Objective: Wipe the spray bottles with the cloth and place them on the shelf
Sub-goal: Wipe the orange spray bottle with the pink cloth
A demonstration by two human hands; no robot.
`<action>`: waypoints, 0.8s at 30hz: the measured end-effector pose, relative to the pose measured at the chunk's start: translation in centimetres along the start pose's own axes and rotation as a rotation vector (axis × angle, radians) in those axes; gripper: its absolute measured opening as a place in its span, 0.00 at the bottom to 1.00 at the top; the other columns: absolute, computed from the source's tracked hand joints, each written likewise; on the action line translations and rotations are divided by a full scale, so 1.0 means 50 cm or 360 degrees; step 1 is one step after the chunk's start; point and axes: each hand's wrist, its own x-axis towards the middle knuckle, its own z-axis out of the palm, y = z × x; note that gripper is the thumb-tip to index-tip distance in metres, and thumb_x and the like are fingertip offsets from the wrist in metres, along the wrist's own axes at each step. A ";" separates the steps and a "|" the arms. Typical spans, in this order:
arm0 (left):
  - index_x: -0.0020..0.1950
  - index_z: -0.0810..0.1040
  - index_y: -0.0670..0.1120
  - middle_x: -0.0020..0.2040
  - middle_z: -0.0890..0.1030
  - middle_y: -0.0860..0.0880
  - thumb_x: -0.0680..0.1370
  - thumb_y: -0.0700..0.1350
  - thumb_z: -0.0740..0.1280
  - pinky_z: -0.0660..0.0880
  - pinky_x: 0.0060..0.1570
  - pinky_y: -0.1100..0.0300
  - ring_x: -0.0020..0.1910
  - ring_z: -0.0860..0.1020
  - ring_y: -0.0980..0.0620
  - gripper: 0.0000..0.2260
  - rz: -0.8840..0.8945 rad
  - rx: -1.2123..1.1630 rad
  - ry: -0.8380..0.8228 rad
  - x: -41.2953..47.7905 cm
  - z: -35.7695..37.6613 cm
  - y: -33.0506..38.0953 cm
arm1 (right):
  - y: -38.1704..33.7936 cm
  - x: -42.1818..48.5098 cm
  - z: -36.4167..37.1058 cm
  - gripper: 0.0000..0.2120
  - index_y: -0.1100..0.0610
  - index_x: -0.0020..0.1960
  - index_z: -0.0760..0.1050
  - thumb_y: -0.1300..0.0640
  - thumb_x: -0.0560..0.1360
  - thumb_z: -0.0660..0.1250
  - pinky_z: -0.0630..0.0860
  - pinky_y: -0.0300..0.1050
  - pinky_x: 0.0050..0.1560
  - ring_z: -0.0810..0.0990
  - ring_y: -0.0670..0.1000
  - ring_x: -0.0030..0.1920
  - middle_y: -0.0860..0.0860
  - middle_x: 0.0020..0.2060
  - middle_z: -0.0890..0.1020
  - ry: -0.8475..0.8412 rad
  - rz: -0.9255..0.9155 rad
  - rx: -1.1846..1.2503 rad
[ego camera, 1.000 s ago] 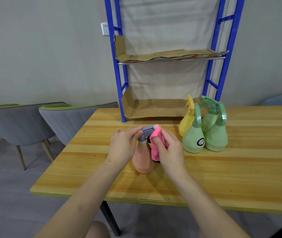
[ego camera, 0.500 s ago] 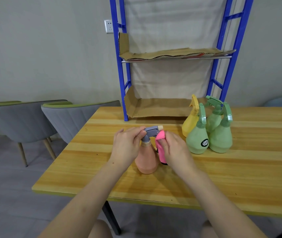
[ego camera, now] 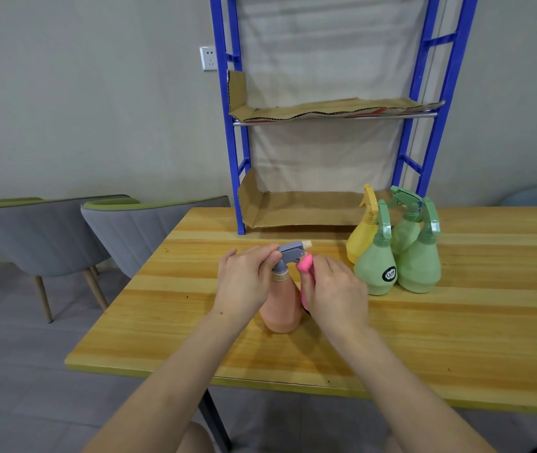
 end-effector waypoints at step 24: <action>0.63 0.85 0.51 0.57 0.87 0.55 0.85 0.49 0.64 0.69 0.70 0.38 0.58 0.83 0.51 0.11 -0.0014 0.0094 -0.0021 -0.003 -0.011 0.008 | 0.035 0.020 -0.039 0.16 0.57 0.63 0.80 0.50 0.86 0.59 0.71 0.43 0.59 0.77 0.49 0.57 0.49 0.55 0.82 -0.0159 0.0109 0.0860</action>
